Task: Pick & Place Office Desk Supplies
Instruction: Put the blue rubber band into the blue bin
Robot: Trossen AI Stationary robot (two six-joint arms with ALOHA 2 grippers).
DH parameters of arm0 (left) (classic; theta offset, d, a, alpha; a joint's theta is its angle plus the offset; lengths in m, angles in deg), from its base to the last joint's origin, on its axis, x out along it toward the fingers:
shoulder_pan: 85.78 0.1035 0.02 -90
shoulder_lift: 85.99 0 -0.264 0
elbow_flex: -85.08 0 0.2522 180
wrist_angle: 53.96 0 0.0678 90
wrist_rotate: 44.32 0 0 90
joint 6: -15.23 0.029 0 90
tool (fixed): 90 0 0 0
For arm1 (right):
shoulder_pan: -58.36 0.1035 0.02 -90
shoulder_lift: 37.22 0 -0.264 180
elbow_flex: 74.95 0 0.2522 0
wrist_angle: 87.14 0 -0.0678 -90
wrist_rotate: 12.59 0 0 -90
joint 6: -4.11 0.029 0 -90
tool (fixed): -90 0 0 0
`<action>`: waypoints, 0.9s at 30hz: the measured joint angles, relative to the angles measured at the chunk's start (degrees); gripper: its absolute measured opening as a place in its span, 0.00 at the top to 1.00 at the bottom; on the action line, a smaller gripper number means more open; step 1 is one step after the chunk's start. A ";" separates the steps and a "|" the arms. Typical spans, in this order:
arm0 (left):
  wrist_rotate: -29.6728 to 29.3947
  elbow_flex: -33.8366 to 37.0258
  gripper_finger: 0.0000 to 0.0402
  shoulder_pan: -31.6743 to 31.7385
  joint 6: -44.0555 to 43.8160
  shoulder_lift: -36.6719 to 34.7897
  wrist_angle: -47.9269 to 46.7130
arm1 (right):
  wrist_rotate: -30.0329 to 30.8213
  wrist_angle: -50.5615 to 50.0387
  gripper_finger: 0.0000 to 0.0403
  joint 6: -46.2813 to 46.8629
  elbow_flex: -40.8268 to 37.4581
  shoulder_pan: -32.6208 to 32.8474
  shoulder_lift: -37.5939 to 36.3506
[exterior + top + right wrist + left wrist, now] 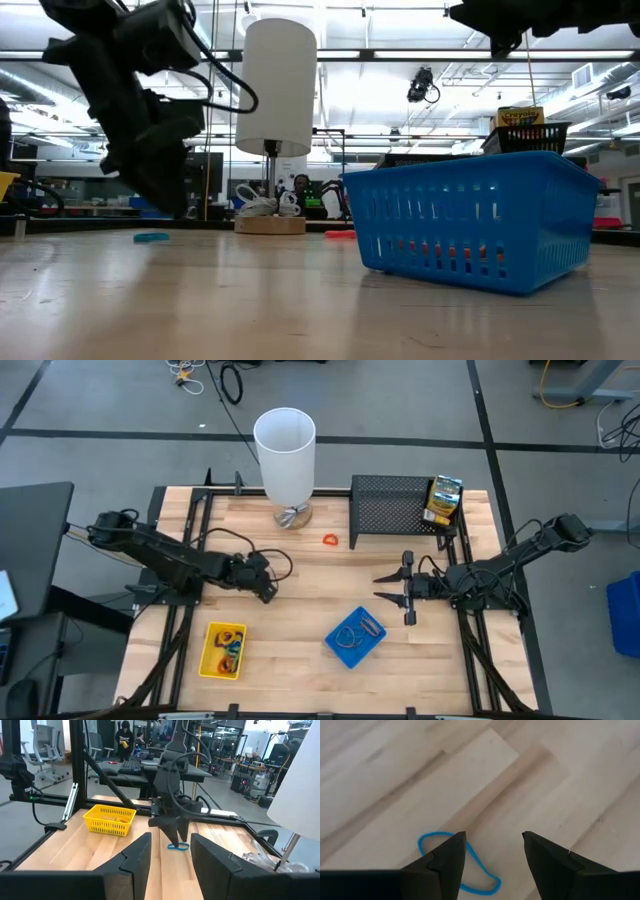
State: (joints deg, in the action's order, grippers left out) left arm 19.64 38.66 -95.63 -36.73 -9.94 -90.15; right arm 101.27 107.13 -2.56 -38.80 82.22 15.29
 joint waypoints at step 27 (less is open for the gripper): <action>8.58 -0.26 0.66 3.91 7.22 7.78 -0.48 | 0.00 -0.33 0.63 0.01 -0.02 0.02 0.00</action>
State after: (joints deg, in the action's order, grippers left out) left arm 28.22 38.40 -91.72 -29.51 -2.15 -90.63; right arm 101.27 106.80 -2.55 -38.82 82.24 15.29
